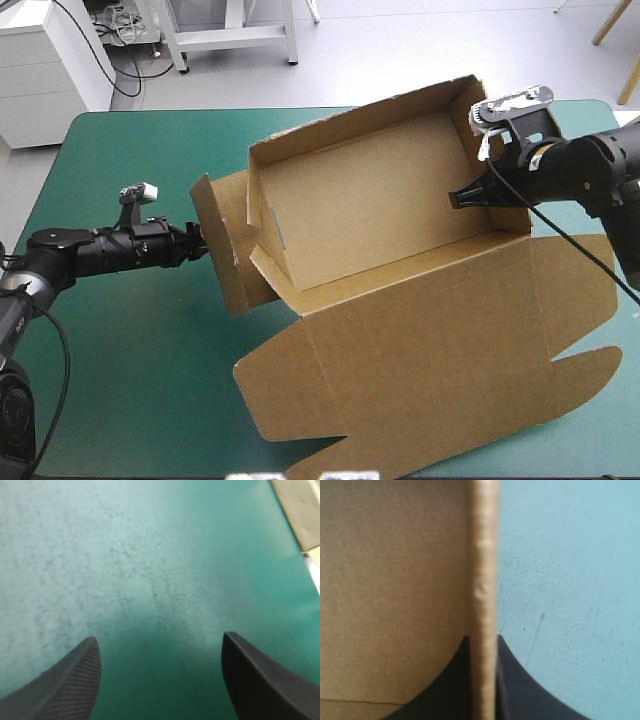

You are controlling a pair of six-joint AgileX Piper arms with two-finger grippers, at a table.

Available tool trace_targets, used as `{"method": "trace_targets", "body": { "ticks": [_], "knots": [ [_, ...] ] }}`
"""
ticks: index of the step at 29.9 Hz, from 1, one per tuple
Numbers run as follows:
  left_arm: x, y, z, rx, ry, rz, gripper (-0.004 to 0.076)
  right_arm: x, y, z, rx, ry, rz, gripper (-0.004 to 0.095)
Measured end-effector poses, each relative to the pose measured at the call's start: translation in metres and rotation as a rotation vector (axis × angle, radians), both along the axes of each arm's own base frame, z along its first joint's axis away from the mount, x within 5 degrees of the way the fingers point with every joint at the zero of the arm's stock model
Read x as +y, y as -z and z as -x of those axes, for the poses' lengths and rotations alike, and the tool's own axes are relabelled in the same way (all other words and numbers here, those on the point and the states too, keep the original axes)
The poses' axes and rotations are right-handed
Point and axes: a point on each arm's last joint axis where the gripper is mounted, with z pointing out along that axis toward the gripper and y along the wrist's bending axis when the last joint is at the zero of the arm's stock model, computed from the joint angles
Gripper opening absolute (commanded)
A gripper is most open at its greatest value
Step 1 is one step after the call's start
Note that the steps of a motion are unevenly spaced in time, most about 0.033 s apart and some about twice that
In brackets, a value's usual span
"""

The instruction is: Fold the box

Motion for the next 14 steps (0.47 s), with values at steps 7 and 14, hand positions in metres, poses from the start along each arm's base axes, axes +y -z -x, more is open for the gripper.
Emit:
{"method": "trace_targets", "body": {
  "ticks": [7,14],
  "knots": [
    [-0.011,-0.017,0.007,-0.078,0.114,0.157,0.0491,0.006,0.016,-0.026,0.013,0.014,-0.008,-0.0022],
    [-0.016,-0.032,0.015,-0.138,0.132,0.156,0.0491,0.012,0.032,-0.049,0.014,0.015,-0.01,-0.0021]
  ]
}}
